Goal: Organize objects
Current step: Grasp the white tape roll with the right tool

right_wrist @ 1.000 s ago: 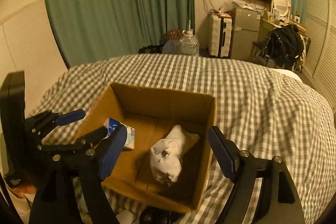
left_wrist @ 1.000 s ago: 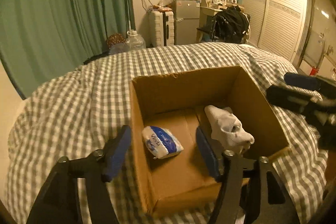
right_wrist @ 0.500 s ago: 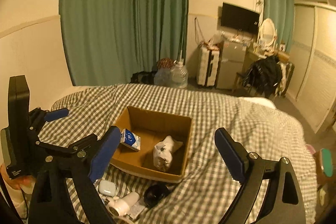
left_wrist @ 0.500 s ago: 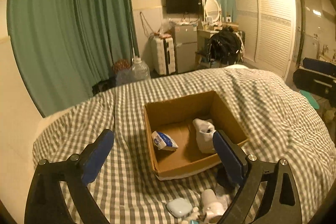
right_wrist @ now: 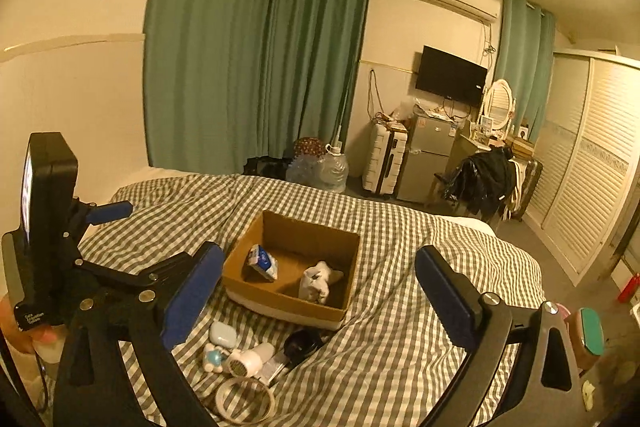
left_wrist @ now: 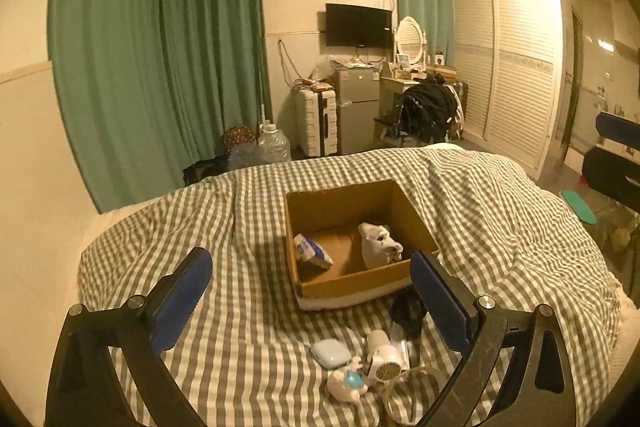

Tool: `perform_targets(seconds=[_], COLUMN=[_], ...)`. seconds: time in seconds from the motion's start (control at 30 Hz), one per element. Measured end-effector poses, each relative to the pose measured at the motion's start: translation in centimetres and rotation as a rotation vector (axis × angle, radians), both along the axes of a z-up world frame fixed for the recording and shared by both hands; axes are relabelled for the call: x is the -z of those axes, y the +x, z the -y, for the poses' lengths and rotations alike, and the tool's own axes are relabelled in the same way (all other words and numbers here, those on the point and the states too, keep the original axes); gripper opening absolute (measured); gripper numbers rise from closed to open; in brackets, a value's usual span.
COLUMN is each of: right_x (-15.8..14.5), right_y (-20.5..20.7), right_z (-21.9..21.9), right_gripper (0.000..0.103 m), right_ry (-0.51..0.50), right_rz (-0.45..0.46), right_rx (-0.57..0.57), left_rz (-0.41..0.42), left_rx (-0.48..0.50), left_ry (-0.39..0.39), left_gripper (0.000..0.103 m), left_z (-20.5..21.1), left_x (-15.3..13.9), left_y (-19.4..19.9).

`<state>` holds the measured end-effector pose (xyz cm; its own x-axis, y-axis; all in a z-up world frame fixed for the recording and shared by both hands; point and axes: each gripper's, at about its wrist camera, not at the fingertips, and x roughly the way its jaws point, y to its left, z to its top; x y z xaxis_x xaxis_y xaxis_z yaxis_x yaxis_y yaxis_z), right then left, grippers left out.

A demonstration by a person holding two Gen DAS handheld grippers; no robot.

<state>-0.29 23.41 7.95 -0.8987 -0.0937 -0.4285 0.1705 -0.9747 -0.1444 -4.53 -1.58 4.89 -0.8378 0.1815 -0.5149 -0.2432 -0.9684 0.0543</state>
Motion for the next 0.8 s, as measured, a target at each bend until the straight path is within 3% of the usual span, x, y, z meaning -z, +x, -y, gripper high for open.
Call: perform_targets(seconds=[0.17,0.37,0.53,0.8], right_x=[1.9,7.1,12.8,21.5], right_y=[1.5,1.0,-0.7,-2.2], right_z=[0.7,1.7,2.8,3.1], right_gripper=[0.097,0.097,0.097,0.097], right_ry=[-0.032,-0.024,0.016,-0.022], right_rz=[0.013,0.095,0.223,0.458], right_rx=[-0.041,-0.034,-0.04,-0.091], left_rz=[0.0,0.021,0.129,0.217], left_rx=[-0.066,-0.111,-0.096,-0.141], left_ry=[0.023,-0.009,-0.007,-0.091], left_gripper=[0.102,0.102,0.102,0.102], left_z=[1.2,1.4,1.1,1.3], left_x=[1.7,6.0,10.6,16.5], left_y=[1.9,3.0,2.4,1.1])
